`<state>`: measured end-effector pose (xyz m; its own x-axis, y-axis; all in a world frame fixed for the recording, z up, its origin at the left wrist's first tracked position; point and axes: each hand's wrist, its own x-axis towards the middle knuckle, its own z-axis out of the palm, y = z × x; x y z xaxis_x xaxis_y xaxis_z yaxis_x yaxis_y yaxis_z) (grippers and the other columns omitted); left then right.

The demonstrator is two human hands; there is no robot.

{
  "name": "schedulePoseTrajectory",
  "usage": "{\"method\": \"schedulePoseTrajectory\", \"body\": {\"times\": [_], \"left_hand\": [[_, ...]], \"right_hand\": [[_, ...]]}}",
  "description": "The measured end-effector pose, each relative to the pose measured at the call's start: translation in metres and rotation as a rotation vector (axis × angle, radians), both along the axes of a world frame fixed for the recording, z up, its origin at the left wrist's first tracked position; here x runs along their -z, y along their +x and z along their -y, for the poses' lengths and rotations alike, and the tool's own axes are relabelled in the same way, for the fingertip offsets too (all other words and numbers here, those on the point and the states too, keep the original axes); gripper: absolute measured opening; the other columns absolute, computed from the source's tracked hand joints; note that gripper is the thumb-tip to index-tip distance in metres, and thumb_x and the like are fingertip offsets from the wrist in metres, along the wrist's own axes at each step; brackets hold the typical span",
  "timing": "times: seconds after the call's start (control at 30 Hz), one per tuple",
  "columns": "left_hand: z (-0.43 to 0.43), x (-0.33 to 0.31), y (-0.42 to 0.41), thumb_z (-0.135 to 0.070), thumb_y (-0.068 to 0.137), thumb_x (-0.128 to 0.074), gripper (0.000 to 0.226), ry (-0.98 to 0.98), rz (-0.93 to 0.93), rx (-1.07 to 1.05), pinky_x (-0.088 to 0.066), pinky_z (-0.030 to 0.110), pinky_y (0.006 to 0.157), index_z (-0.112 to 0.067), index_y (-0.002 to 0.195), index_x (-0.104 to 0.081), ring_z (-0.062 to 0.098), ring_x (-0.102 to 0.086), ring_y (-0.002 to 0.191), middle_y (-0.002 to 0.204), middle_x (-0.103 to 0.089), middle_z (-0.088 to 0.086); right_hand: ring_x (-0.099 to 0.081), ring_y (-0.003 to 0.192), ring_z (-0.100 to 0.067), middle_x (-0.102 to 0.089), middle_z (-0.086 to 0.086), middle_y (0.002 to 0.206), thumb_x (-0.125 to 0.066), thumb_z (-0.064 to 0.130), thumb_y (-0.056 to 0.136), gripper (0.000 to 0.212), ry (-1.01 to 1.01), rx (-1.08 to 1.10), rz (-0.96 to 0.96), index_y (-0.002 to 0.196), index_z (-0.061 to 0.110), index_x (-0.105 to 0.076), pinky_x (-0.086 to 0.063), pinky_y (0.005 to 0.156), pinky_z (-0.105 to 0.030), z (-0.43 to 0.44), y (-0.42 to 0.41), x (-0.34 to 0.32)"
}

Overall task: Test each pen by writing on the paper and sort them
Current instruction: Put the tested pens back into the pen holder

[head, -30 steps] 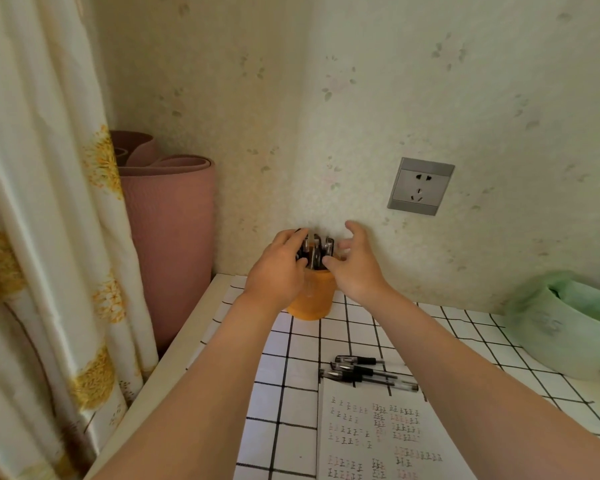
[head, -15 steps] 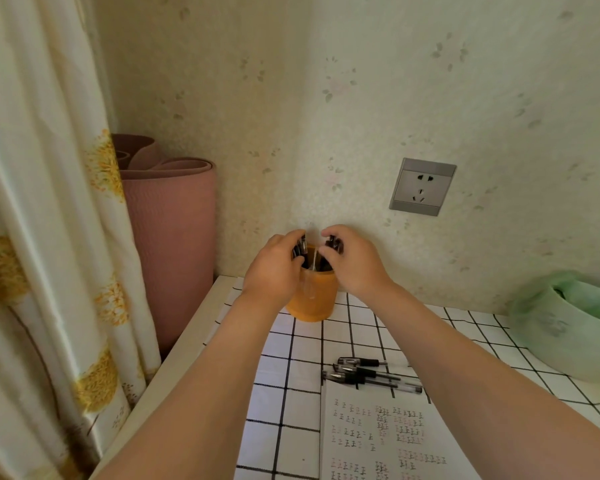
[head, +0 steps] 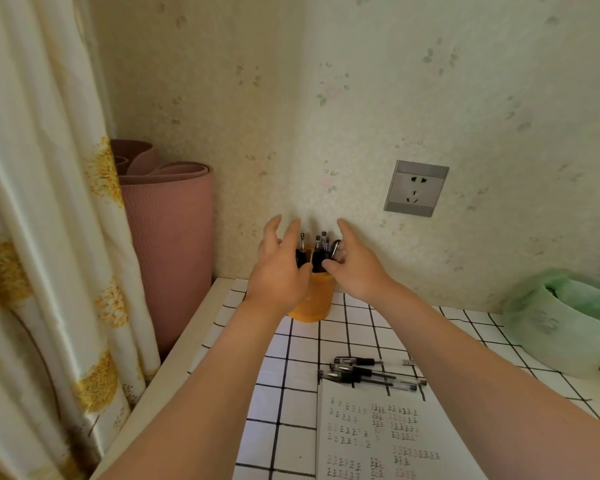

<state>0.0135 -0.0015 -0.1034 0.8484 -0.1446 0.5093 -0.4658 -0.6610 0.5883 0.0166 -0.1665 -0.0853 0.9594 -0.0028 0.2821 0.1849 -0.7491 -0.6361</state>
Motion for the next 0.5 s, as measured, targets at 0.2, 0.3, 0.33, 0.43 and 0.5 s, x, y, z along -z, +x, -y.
{"method": "schedulePoseTrajectory", "body": {"times": [0.2, 0.3, 0.33, 0.43, 0.5], "left_hand": [[0.005, -0.005, -0.031, -0.01, 0.081, -0.062, 0.026, 0.041, 0.334, -0.027, -0.049, 0.035, 0.075, -0.018, 0.104, -0.053, 0.016, -0.049, 0.094, 0.105, -0.048, -0.002], [0.016, -0.005, -0.049, -0.017, 0.085, -0.056, 0.013, 0.059, 0.145, 0.117, -0.046, 0.03, 0.064, -0.025, 0.087, -0.046, 0.012, -0.051, 0.076, 0.085, -0.051, -0.011], [0.02, -0.004, -0.054, -0.019, 0.087, -0.055, 0.011, 0.085, 0.044, 0.173, -0.047, 0.03, 0.063, -0.026, 0.086, -0.046, 0.011, -0.053, 0.073, 0.082, -0.054, -0.01], [0.028, 0.003, -0.061, -0.023, 0.088, -0.059, 0.008, 0.221, -0.23, 0.299, -0.051, 0.029, 0.07, -0.026, 0.095, -0.054, 0.011, -0.058, 0.079, 0.088, -0.061, -0.008], [0.029, 0.009, -0.061, -0.031, 0.085, -0.064, 0.028, 0.373, -0.441, 0.349, -0.052, 0.029, 0.081, -0.025, 0.112, -0.058, 0.012, -0.059, 0.093, 0.105, -0.062, -0.006]], "right_hand": [[-0.056, 0.092, -0.013, -0.049, 0.004, 0.126, -0.063, 0.019, 0.093, 0.056, 0.012, 0.065, 0.039, 0.144, 0.026, -0.04, -0.045, 0.082, -0.026, 0.021, -0.043, 0.001], [-0.055, 0.099, -0.012, -0.06, 0.004, 0.116, -0.063, 0.017, 0.092, 0.031, -0.148, -0.05, -0.146, 0.123, 0.021, -0.06, -0.045, 0.089, -0.026, 0.034, -0.066, 0.01], [-0.056, 0.101, -0.011, -0.062, 0.004, 0.118, -0.064, 0.017, 0.091, 0.032, -0.214, -0.114, -0.258, 0.122, 0.021, -0.063, -0.046, 0.092, -0.027, 0.038, -0.073, 0.012], [-0.054, 0.116, -0.014, -0.056, 0.004, 0.13, -0.068, 0.02, 0.084, 0.052, -0.444, -0.194, -0.515, 0.135, 0.024, -0.057, -0.046, 0.098, -0.029, 0.043, -0.09, 0.016], [-0.051, 0.122, -0.018, -0.052, 0.003, 0.133, -0.069, 0.021, 0.079, 0.066, -0.531, -0.182, -0.557, 0.141, 0.027, -0.05, -0.047, 0.101, -0.034, 0.045, -0.095, 0.022]]}}
